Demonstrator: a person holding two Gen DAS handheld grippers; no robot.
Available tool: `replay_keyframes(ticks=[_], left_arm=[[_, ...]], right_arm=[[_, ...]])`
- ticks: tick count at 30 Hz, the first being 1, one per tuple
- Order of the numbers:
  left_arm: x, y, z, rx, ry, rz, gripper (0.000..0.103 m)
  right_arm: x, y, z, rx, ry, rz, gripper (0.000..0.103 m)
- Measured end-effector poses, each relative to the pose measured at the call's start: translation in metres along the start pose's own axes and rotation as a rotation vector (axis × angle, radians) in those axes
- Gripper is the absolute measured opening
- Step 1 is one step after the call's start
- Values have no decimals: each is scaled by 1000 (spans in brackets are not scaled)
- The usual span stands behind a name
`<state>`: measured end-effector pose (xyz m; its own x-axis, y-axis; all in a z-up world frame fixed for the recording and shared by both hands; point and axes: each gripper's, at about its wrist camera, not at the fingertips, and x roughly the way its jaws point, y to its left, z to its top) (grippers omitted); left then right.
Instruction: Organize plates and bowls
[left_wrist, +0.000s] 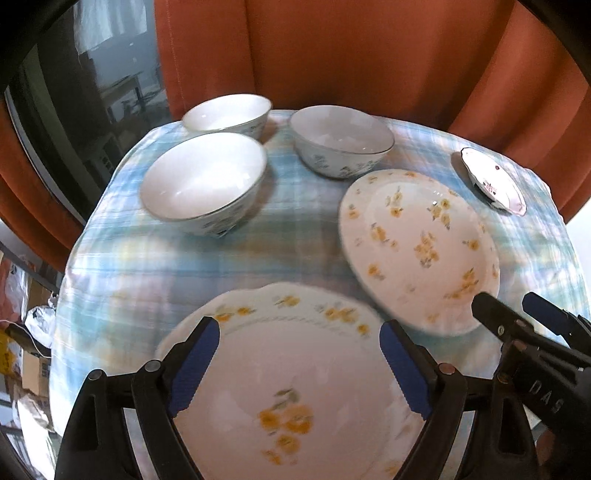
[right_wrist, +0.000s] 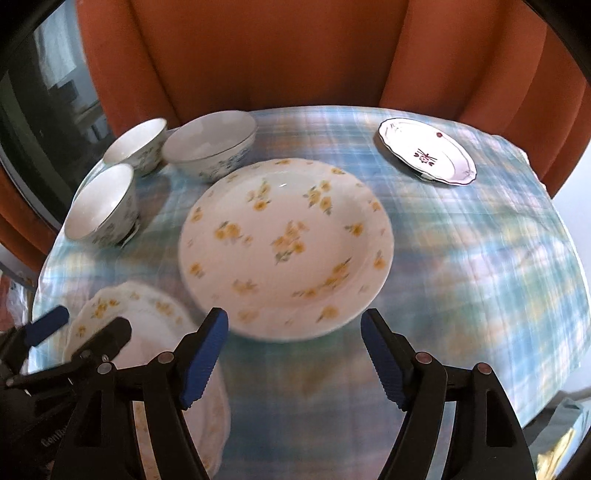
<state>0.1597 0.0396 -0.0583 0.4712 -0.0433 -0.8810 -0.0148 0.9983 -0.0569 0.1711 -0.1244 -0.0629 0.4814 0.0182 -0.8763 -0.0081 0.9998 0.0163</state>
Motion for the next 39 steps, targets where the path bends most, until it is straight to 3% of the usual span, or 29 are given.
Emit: replay_keyframes(ticks=[10, 20, 26, 34, 39], left_arm=[[39, -52, 43, -74, 16, 80, 90], [91, -61, 66, -98, 78, 191, 87], [109, -80, 67, -56, 108, 153, 87], [116, -85, 66, -42, 110, 174, 87], [114, -83, 68, -34, 125, 147, 84]], right_arm=[[41, -56, 59, -26, 13, 37, 77], [94, -68, 95, -47, 55, 111, 77], [116, -61, 99, -74, 94, 139, 78], [132, -63, 97, -42, 127, 144, 76], [131, -62, 95, -39, 129, 115, 72]])
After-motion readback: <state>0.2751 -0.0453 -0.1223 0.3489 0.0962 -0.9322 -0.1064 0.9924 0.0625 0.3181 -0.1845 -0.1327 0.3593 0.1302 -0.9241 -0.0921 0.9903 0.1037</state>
